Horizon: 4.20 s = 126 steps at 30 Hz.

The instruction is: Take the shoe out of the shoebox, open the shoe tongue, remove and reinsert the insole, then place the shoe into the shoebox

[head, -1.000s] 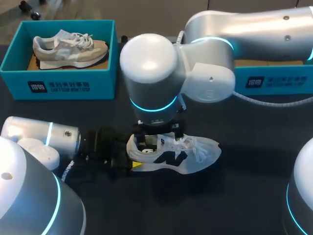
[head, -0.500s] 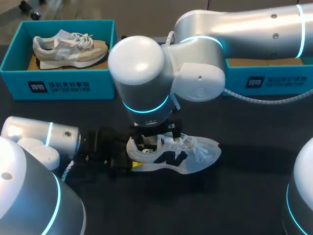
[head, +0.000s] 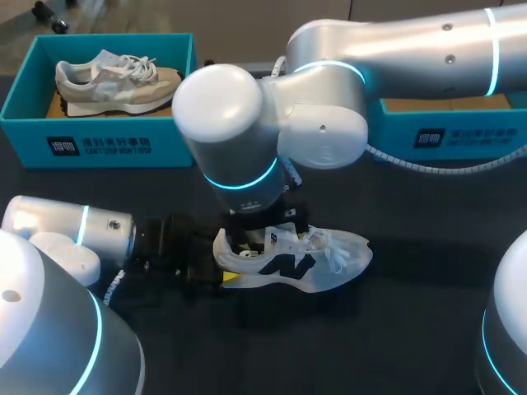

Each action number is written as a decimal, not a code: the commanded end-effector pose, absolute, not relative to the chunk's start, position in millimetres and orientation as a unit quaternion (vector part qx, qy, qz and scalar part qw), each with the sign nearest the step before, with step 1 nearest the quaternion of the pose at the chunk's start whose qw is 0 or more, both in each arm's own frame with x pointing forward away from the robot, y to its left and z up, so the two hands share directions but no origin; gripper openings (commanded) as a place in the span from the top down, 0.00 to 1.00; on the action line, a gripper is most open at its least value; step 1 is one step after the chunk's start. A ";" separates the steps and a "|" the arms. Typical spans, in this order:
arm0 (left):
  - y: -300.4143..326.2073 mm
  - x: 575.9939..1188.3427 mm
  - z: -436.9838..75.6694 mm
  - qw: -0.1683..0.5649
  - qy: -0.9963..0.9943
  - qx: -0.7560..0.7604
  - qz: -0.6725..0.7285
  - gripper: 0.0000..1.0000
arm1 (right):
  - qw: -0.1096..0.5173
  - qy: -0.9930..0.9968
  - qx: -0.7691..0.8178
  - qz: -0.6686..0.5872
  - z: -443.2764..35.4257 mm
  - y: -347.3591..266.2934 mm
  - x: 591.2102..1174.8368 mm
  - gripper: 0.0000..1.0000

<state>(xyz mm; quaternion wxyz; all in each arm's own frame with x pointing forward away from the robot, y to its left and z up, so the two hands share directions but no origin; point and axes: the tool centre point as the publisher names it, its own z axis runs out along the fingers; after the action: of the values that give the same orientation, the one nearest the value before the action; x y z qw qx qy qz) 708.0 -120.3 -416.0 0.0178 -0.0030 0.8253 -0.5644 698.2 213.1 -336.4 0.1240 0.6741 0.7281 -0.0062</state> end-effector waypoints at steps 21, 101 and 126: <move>-121.5 708.7 -416.2 0.017 0.826 -0.003 -0.563 1.00 | 0.155 0.597 0.785 -0.052 -343.1 182.9 692.4 0.00; -121.5 708.7 -416.2 0.017 0.826 -0.003 -0.563 1.00 | 0.224 0.632 0.740 0.060 -276.7 90.2 711.8 0.00; -121.5 708.7 -416.2 0.017 0.826 -0.003 -0.563 1.00 | 0.239 0.755 0.607 0.063 -247.4 127.8 728.9 0.00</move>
<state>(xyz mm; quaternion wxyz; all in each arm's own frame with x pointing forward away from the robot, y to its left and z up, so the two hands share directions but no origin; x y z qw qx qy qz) 708.2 -120.4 -416.0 0.0179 -0.0030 0.8254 -0.5643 728.3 124.2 -245.9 0.2377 0.6069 0.7555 0.0658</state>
